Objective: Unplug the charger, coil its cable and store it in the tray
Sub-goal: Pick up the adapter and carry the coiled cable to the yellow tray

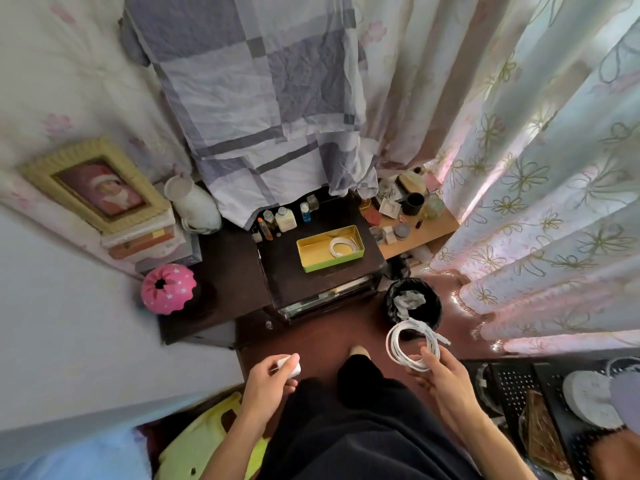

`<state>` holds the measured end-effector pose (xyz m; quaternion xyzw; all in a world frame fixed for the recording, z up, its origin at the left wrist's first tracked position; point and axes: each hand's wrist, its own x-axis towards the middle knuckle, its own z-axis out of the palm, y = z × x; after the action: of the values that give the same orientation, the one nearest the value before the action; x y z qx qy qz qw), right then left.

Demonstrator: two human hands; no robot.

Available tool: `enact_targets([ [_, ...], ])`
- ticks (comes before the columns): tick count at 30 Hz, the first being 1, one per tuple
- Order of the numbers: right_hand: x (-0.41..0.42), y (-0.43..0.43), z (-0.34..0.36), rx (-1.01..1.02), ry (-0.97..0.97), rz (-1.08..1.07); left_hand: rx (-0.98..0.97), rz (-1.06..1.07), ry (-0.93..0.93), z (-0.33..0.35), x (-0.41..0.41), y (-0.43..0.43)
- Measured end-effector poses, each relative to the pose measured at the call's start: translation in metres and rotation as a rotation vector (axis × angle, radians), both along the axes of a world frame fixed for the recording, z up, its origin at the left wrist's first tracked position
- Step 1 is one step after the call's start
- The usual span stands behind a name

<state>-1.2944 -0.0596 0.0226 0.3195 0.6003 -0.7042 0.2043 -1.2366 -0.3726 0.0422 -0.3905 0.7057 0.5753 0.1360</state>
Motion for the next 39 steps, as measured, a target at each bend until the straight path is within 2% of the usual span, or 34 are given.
enact_targets([
  [5,-0.072,-0.016,0.011,0.032,0.017,0.091,-0.010,0.014,-0.002,0.008,-0.055,-0.003],
  [13,-0.162,-0.062,0.016,0.068,-0.003,0.086,0.001,0.019,-0.067,0.003,-0.125,-0.036],
  [20,-0.206,-0.099,-0.001,0.208,-0.067,0.099,0.025,-0.089,-0.080,-0.014,-0.204,-0.085],
  [26,-0.235,-0.121,-0.021,0.192,-0.129,0.037,0.048,-0.135,-0.093,-0.026,-0.257,-0.099],
  [32,-0.278,-0.147,-0.075,0.258,-0.157,0.083,0.084,-0.065,-0.152,-0.050,-0.279,-0.087],
  [39,-0.350,-0.170,-0.175,0.555,-0.141,0.300,0.093,0.063,-0.174,-0.080,-0.288,-0.067],
])
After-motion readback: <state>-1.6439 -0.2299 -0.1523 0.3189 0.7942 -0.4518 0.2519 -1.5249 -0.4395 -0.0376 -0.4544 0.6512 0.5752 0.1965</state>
